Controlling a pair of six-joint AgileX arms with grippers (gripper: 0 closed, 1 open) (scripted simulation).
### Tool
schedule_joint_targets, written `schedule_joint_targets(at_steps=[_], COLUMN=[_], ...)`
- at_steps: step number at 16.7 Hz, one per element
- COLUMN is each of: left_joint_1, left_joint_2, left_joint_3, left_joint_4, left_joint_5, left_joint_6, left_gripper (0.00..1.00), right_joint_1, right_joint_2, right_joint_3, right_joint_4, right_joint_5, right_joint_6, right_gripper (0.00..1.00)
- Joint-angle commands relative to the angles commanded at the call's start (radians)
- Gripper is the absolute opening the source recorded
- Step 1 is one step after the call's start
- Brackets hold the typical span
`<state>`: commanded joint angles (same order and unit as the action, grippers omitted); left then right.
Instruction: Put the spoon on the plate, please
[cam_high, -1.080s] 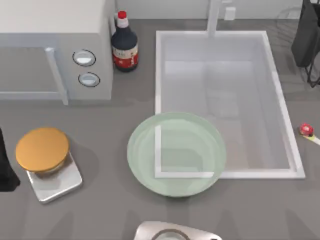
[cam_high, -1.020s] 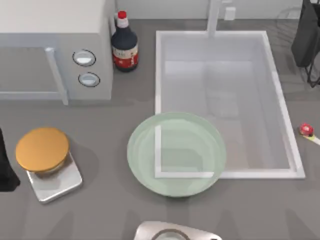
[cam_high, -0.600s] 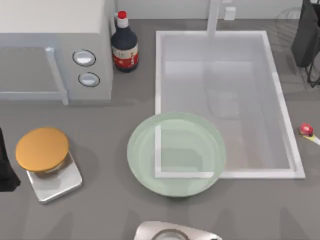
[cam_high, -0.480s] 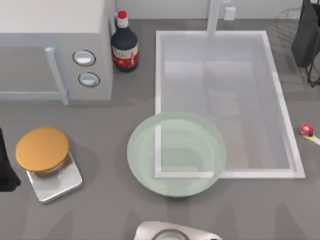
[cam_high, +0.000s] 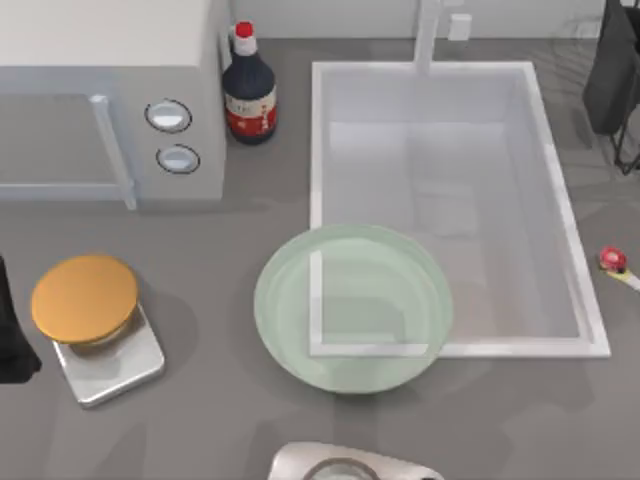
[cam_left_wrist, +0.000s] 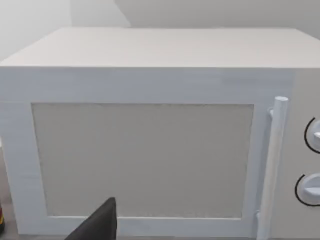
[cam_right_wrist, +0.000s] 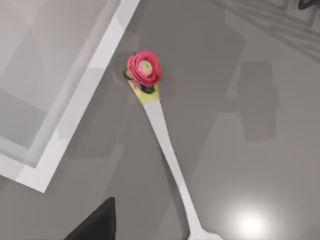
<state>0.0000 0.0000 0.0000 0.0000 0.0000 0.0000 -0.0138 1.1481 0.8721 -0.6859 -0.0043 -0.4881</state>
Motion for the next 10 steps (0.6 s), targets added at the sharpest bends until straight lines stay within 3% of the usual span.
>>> schedule_joint_targets(at_steps=[6,10], left_joint_1=[0.000,0.000], left_joint_2=[0.000,0.000], left_joint_3=[0.000,0.000], left_joint_4=[0.000,0.000], left_joint_5=[0.000,0.000], left_joint_6=[0.000,0.000], left_gripper=[1.00,1.00], right_joint_1=[-0.010,-0.015], right_joint_2=[0.513,0.688], right_joint_3=[0.360,0.487], right_joint_4=[-0.282,-0.382], right_joint_5=[0.001,0.003], right_joint_6=[-0.198,-0.268], right_gripper=[1.00,1.00])
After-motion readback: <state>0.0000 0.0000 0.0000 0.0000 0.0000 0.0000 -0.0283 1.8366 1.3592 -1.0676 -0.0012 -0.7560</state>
